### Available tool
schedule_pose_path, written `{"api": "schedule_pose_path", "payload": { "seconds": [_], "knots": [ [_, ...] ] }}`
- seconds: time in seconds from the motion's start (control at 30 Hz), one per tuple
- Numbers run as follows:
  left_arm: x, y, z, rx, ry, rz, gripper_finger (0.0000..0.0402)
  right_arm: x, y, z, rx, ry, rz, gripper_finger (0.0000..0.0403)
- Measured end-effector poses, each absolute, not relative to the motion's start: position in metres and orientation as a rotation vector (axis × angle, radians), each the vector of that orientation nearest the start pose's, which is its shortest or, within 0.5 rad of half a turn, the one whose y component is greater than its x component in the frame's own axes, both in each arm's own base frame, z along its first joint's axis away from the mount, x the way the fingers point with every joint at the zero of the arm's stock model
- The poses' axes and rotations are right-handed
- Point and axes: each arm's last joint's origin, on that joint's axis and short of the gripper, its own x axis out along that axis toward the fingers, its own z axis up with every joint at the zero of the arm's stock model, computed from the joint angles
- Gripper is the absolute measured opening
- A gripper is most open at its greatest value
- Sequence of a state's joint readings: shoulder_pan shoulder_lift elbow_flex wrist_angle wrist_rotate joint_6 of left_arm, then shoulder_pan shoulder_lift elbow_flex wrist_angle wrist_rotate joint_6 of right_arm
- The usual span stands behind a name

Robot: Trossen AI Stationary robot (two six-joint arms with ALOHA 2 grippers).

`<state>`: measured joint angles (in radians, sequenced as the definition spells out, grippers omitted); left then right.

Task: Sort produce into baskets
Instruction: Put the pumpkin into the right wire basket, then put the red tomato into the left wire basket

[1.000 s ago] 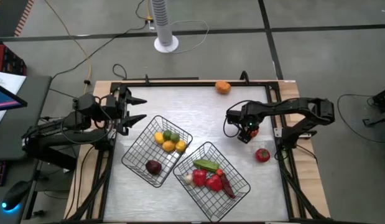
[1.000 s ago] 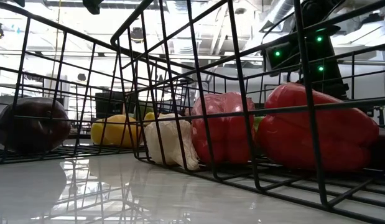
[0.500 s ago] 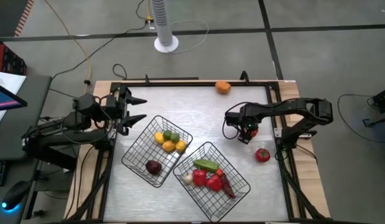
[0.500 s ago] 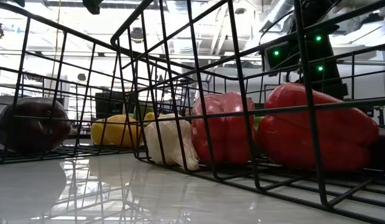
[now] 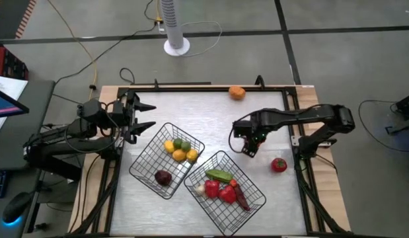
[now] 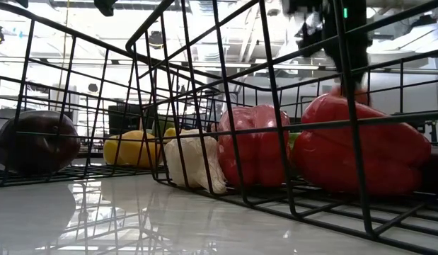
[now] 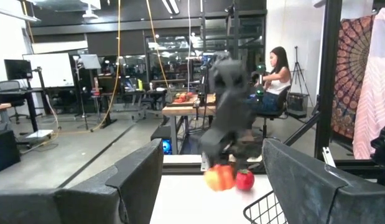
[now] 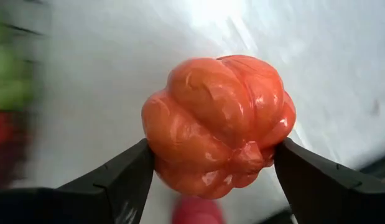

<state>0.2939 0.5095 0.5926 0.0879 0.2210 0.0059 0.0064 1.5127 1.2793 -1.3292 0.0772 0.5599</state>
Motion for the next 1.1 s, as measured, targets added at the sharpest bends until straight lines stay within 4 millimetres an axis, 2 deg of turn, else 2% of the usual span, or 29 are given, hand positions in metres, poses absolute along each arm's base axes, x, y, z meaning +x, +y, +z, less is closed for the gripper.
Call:
{"api": "schedule_pose_path", "payload": {
  "seconds": [0.13,0.23,0.37,0.5,0.8,0.97,1.1],
  "knots": [
    [0.120,0.030,0.329,0.049,-0.167,0.073,0.0261,0.270,0.034,0.314,0.352,1.327,-0.355,0.0335],
    [0.120,0.030,0.330,0.041,-0.177,0.072,0.0261,0.279,0.062,0.335,0.333,1.168,-0.217,0.0336],
    [0.120,0.030,0.330,0.038,-0.176,0.072,0.0261,0.286,0.094,0.346,0.281,0.997,-0.087,0.0339],
    [0.120,0.030,0.330,0.035,-0.176,0.072,0.0261,0.292,0.112,0.337,0.227,0.989,-0.078,0.0342],
    [0.120,0.030,0.330,0.032,-0.175,0.071,0.0261,0.313,0.119,0.303,0.238,1.133,-0.053,0.0395],
    [0.120,0.030,0.329,0.033,-0.173,0.072,0.0261,0.313,0.108,0.304,0.326,1.183,-0.047,0.0383],
    [0.120,0.030,0.329,0.032,-0.172,0.071,0.0261,0.296,0.095,0.310,0.379,1.271,-0.151,0.0378]
  ]
}}
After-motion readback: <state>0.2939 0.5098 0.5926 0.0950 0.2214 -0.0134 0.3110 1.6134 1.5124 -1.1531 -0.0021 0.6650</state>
